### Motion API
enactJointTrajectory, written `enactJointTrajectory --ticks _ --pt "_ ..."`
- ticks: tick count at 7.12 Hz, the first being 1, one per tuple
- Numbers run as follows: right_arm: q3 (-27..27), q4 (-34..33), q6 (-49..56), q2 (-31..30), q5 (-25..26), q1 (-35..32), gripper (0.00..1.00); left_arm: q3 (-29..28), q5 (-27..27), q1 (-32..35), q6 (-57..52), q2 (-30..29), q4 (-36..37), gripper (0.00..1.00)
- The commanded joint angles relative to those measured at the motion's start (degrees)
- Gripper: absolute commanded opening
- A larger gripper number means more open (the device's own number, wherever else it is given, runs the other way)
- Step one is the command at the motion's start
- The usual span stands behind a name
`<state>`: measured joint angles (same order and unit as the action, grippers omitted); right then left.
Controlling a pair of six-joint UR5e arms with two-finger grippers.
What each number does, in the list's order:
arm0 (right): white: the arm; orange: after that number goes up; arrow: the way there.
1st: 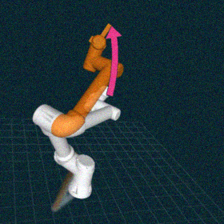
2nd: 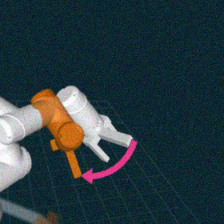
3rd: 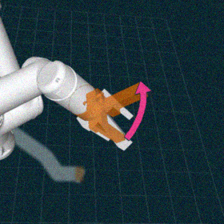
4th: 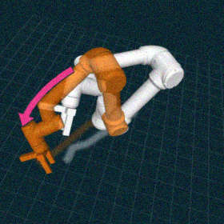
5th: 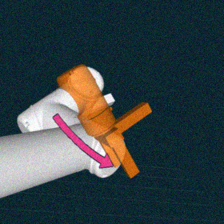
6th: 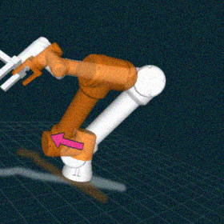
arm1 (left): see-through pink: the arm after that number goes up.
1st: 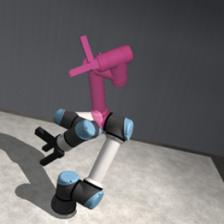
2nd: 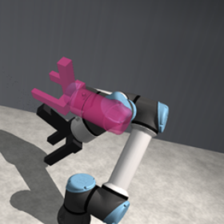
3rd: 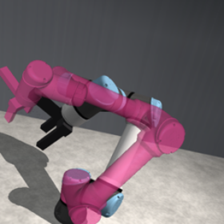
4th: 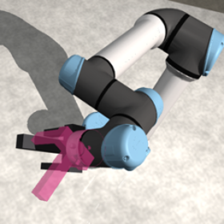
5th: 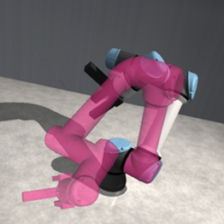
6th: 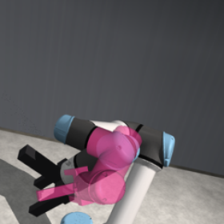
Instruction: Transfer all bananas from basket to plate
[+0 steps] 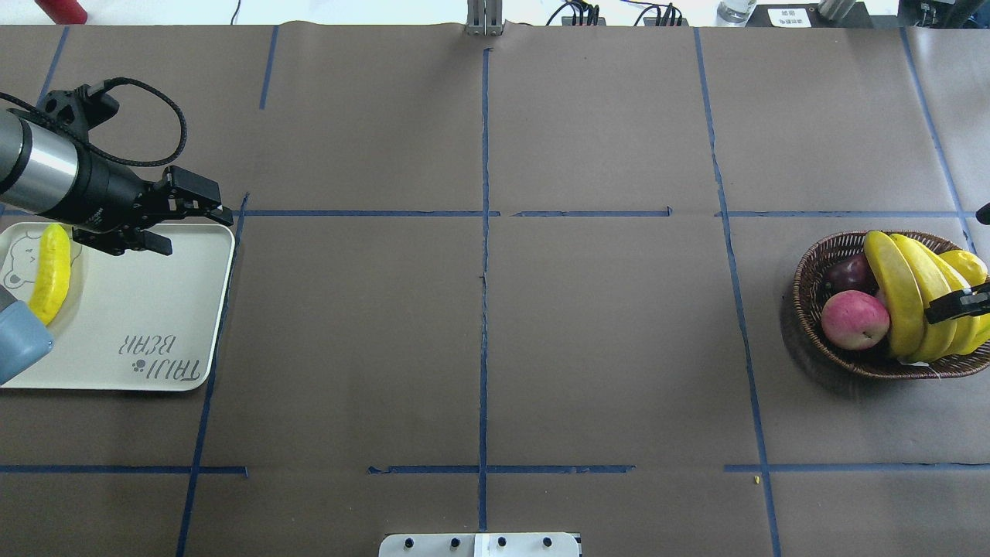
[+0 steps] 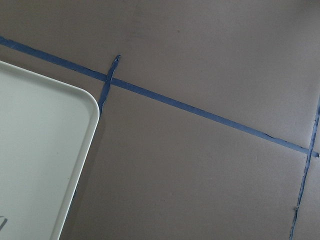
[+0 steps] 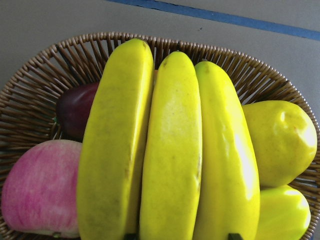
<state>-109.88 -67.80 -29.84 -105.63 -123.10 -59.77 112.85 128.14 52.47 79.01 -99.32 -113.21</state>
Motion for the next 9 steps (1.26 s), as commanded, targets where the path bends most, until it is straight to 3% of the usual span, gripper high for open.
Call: enactJointTrajectory --ticks 1,2,3,6,8,9 --pt "-0.24 0.04 0.04 0.07 -0.29 0.01 0.38 0.00 0.09 0.08 0.00 0.01 -0.08 1.00" --pt "-0.33 0.04 0.04 0.07 -0.29 0.01 0.14 0.00 0.09 0.17 0.00 0.01 -0.09 1.00" --pt "-0.42 0.04 0.04 0.07 -0.29 -0.08 0.04 0.00 0.09 0.08 0.00 0.01 0.00 1.00" --pt "-2.69 -0.13 0.04 -0.36 -0.73 -1.82 0.00 0.09 0.00 0.17 0.00 0.01 0.00 1.00" --pt "-7.25 -0.58 2.13 -2.72 -1.26 -8.39 0.00 0.09 0.09 0.17 0.00 0.09 -0.08 1.00" --pt "-9.45 -0.66 6.94 -3.70 -4.04 -14.00 0.00 0.00 -0.08 0.08 0.00 0.10 -0.09 1.00"
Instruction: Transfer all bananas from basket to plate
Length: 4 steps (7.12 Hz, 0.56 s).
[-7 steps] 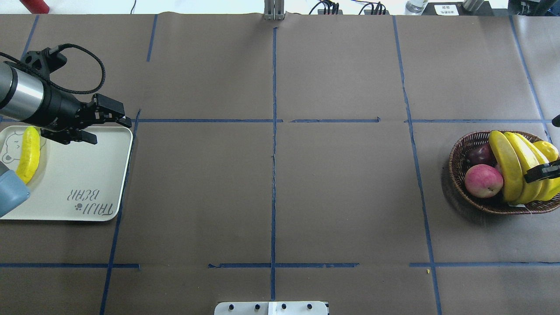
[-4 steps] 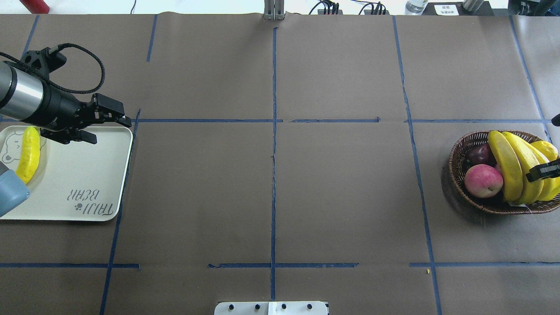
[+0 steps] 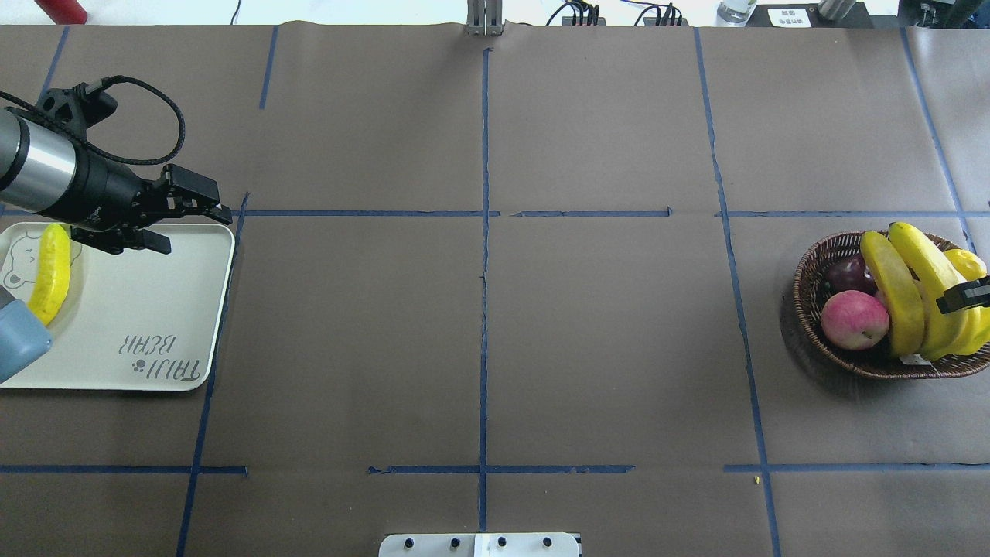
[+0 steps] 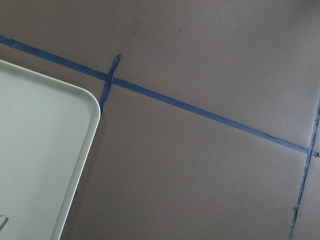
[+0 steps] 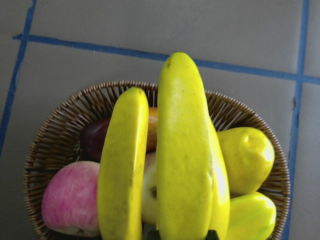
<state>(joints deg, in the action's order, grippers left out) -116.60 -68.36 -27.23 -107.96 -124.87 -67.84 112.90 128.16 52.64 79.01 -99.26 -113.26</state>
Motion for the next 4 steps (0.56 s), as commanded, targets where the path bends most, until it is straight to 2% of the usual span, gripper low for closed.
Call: enactJointTrajectory --ticks 1,3,4 --pt "-3.01 -0.20 4.56 -0.07 -8.14 -9.30 0.00 -0.05 -0.19 -0.08 0.00 0.03 -0.03 1.00" --pt "0.30 0.15 0.02 8.16 -14.42 -8.72 0.00 -0.75 -0.55 -0.43 0.00 -0.93 -0.03 1.00" --pt "0.93 0.42 -9.32 13.95 -18.44 -5.93 0.01 -1.02 -0.55 -0.78 -0.17 -2.07 -0.46 1.00"
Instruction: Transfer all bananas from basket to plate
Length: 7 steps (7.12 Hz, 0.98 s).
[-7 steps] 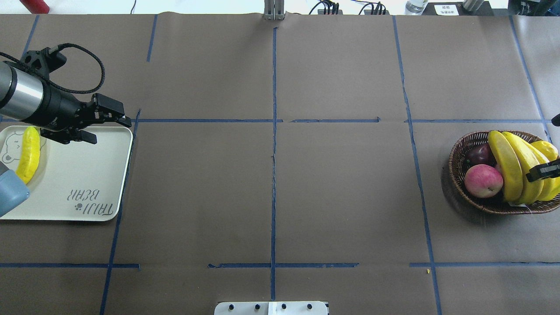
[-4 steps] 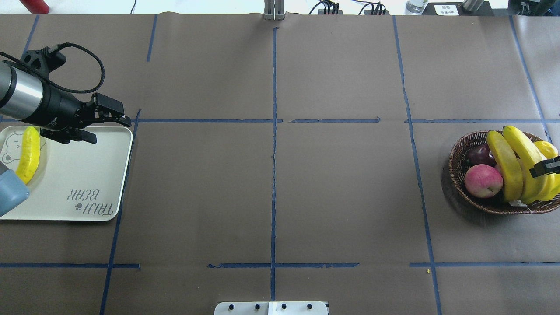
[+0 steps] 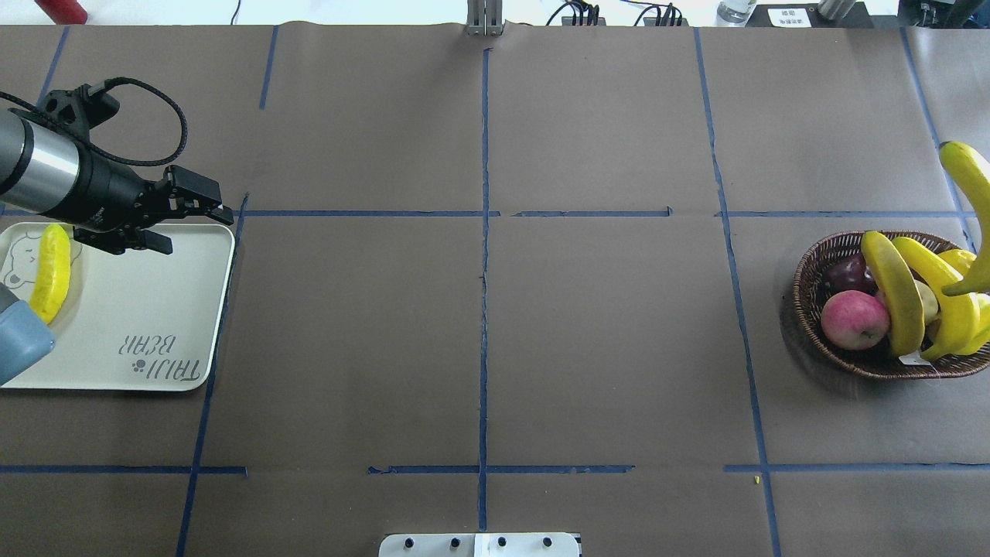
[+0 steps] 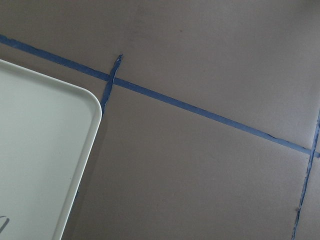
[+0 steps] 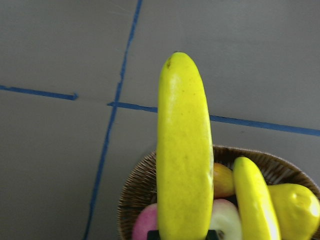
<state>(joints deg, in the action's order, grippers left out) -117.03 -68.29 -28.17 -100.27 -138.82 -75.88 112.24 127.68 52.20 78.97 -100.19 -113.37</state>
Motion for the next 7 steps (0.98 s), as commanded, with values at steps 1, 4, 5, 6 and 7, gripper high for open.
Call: enactJointTrajectory --ticks 1,4,5,6,7 --pt "1.28 0.52 -18.40 12.76 -4.62 5.88 0.01 -0.44 -2.41 -2.08 0.56 -4.72 -0.45 1.00" --pt "0.76 9.89 -46.35 24.13 8.66 23.61 0.01 0.79 -4.02 -5.96 17.39 -14.13 -2.28 0.99" --pt "-0.12 11.41 -50.62 25.47 17.53 30.90 0.01 0.09 -5.50 -7.62 21.62 -15.99 -5.95 0.99" --pt "-0.99 11.51 -50.75 26.26 21.36 36.28 0.01 -0.87 -7.95 -9.64 23.75 -17.92 -8.60 0.99" --pt "-1.00 11.51 -50.84 28.88 21.83 38.33 0.01 -2.10 -8.06 -9.74 23.77 -19.51 -8.71 0.99"
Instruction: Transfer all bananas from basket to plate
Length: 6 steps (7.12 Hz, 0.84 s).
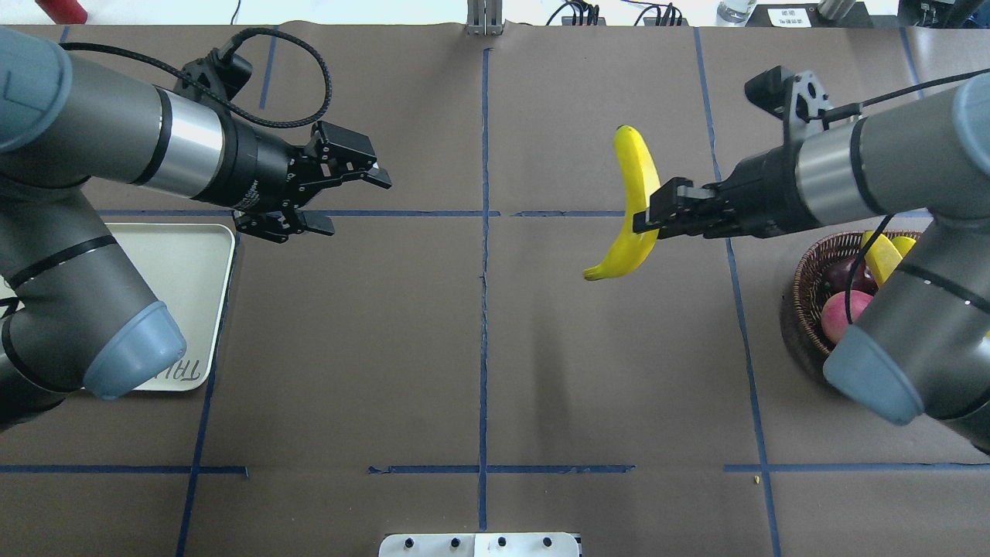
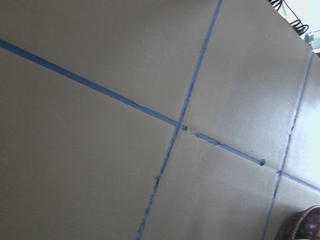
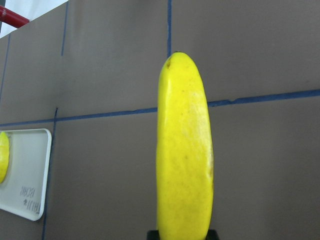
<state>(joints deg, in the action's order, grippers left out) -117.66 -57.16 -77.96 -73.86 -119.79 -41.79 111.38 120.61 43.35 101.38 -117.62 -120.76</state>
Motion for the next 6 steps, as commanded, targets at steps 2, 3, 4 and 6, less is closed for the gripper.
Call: enactJointTrajectory --ticks 2,3,4,6 --pt "-0.55 0.38 -0.96 4.60 4.20 6.63 0.02 -4.58 -1.08 -3.09 1.45 -6.81 -1.32 0.97" --pt "-0.90 0.38 -0.96 4.95 5.17 8.03 0.01 -5.20 -1.08 -3.71 1.45 -7.87 -1.32 0.96" --pt "-0.90 0.38 -0.87 5.57 5.35 8.74 0.01 -5.91 -1.08 -3.80 1.45 -9.02 -1.32 0.96" --pt "-2.04 0.38 -0.79 5.57 5.44 10.06 0.02 -9.32 -1.51 -3.89 1.45 -11.38 -1.32 0.96"
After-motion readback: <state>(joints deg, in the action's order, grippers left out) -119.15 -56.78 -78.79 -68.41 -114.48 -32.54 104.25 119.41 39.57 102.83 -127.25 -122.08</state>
